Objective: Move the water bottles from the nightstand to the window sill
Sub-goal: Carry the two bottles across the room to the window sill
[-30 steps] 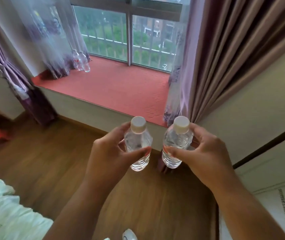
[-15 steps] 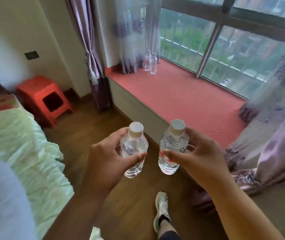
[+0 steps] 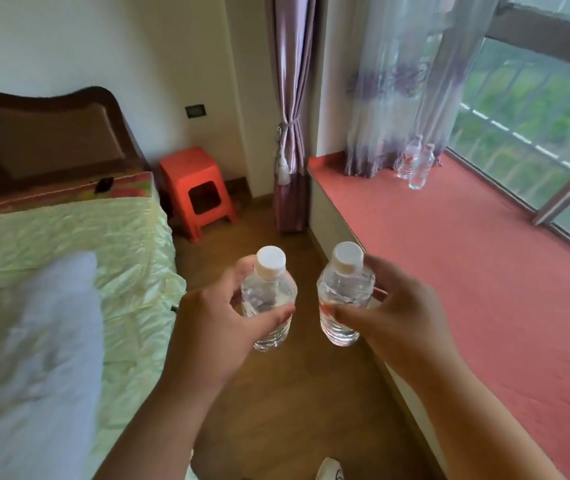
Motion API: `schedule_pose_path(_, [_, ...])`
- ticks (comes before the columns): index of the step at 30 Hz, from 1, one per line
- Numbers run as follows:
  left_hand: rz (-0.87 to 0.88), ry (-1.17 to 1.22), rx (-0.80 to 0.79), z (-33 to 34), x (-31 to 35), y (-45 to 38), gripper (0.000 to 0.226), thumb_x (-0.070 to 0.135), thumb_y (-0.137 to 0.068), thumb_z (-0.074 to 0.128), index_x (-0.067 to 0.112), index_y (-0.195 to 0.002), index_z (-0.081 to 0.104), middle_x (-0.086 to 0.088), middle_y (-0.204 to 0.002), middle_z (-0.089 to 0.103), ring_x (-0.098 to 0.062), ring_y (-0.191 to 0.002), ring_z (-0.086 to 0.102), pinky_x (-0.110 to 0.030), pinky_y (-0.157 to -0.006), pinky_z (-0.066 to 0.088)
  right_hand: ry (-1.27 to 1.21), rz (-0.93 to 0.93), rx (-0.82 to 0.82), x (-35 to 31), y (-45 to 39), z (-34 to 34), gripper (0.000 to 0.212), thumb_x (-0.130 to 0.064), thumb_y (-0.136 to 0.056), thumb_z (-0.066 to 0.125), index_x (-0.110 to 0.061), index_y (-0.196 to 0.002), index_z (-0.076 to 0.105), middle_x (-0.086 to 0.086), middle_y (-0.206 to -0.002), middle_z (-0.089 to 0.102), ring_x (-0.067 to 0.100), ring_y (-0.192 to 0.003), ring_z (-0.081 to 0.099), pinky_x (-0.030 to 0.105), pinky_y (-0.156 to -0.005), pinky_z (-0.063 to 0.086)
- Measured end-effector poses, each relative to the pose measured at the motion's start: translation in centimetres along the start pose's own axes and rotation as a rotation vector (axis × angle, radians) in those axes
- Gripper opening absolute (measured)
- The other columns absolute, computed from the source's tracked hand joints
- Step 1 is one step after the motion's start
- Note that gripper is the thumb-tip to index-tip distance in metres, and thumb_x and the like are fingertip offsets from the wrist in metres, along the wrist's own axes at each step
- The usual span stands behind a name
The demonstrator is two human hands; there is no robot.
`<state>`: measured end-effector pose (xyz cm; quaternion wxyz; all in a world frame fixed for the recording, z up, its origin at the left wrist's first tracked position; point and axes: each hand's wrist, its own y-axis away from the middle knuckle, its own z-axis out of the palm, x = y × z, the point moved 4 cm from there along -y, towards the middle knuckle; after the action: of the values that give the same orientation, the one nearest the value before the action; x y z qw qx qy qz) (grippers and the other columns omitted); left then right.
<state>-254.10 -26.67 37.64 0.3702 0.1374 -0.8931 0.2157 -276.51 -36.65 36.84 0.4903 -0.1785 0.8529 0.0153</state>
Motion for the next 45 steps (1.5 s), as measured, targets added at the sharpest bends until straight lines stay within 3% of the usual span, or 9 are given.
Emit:
schedule_pose_path(6, [-0.074,-0.022,0.013,1.5,-0.4,-2.8,0.081,0.079,-0.056,0.078,0.06,-0.129,0.049,0.038,-0.096,0.066,0.013,-0.091,0.065,-0.014,-0.074,0.055,0.037,-0.064,-0.037,0.4,-4.6,0.5,0.08,-0.058,-0.056,0.087,-0.052,-0.128,0.053,-0.035,-0.108,0.066,-0.012,-0.095,0.063,0.021,-0.08,0.054])
schedule_pose_path(10, [-0.085,-0.039,-0.022,3.1,-1.6,-5.5,0.084,0.077,-0.057,0.079,0.058,-0.131,0.043,0.044,-0.092,0.061,0.016,-0.093,0.062,-0.005,-0.071,0.047,0.018,-0.041,-0.092,1.4,-7.6,1.7,0.075,-0.055,-0.057,0.088,-0.049,-0.126,0.057,-0.034,-0.105,0.067,-0.012,-0.095,0.063,0.021,-0.081,0.055])
schedule_pose_path(13, [-0.083,0.009,-0.06,4.3,-2.9,-8.4,0.083,0.076,-0.059,0.078,0.055,-0.133,0.049,0.035,-0.104,0.067,0.009,-0.097,0.065,-0.022,-0.08,0.058,0.054,-0.033,-0.078,1.9,-10.1,2.4,0.071,-0.053,-0.057,0.086,-0.061,-0.119,0.053,-0.038,-0.104,0.065,-0.01,-0.095,0.063,0.024,-0.081,0.056])
schedule_pose_path(16, [-0.064,0.055,-0.093,5.4,-4.1,-12.3,0.081,0.075,-0.059,0.078,0.049,-0.132,0.053,0.028,-0.107,0.07,0.005,-0.098,0.067,-0.031,-0.082,0.06,0.099,0.002,-0.047,2.3,-13.3,2.7,0.08,-0.058,-0.056,0.085,-0.05,-0.129,0.054,-0.031,-0.111,0.066,-0.009,-0.097,0.063,0.027,-0.083,0.058])
schedule_pose_path(19, [-0.012,0.085,-0.135,6.4,-5.5,-17.3,0.078,0.069,-0.062,0.083,0.047,-0.131,0.056,0.027,-0.106,0.071,0.006,-0.096,0.067,-0.025,-0.081,0.06,0.121,0.017,-0.005,2.0,-17.3,3.3,0.081,-0.057,-0.057,0.086,-0.048,-0.131,0.054,-0.03,-0.112,0.067,-0.009,-0.096,0.064,0.027,-0.083,0.058])
schedule_pose_path(23, [0.069,0.098,-0.153,6.5,-6.8,-24.3,0.074,0.071,-0.063,0.079,0.05,-0.13,0.055,0.032,-0.109,0.067,0.013,-0.101,0.062,-0.003,-0.079,0.046,0.142,0.031,0.078,1.3,-22.5,4.7,0.082,-0.056,-0.058,0.088,-0.049,-0.131,0.054,-0.029,-0.115,0.066,-0.01,-0.099,0.063,0.021,-0.084,0.054])
schedule_pose_path(30, [0.155,0.107,-0.194,6.5,-9.2,-33.2,0.07,0.057,-0.065,0.087,0.039,-0.128,0.063,0.023,-0.111,0.071,0.004,-0.101,0.067,-0.013,-0.083,0.053,0.099,0.091,0.133,1.1,-28.6,7.9,0.069,-0.05,-0.059,0.088,-0.057,-0.121,0.056,-0.034,-0.104,0.067,-0.01,-0.095,0.064,0.022,-0.082,0.054])
schedule_pose_path(35, [0.162,0.041,-0.189,6.8,-10.3,-37.2,0.07,0.058,-0.062,0.087,0.036,-0.125,0.066,0.024,-0.107,0.07,0.018,-0.096,0.06,0.004,-0.078,0.039,0.061,0.15,0.096,1.8,-33.2,9.5,0.075,-0.05,-0.059,0.088,-0.046,-0.128,0.059,-0.026,-0.108,0.07,-0.006,-0.096,0.066,0.033,-0.085,0.058])
schedule_pose_path(45, [0.038,-0.04,-0.172,10.2,-11.6,-47.5,0.073,0.06,-0.062,0.088,0.045,-0.128,0.062,0.026,-0.105,0.072,0.006,-0.096,0.066,-0.027,-0.082,0.058,0.0,0.062,0.029,4.7,-47.1,11.0,0.066,-0.046,-0.061,0.088,-0.047,-0.121,0.062,-0.03,-0.103,0.069,-0.008,-0.095,0.064,0.03,-0.083,0.057])
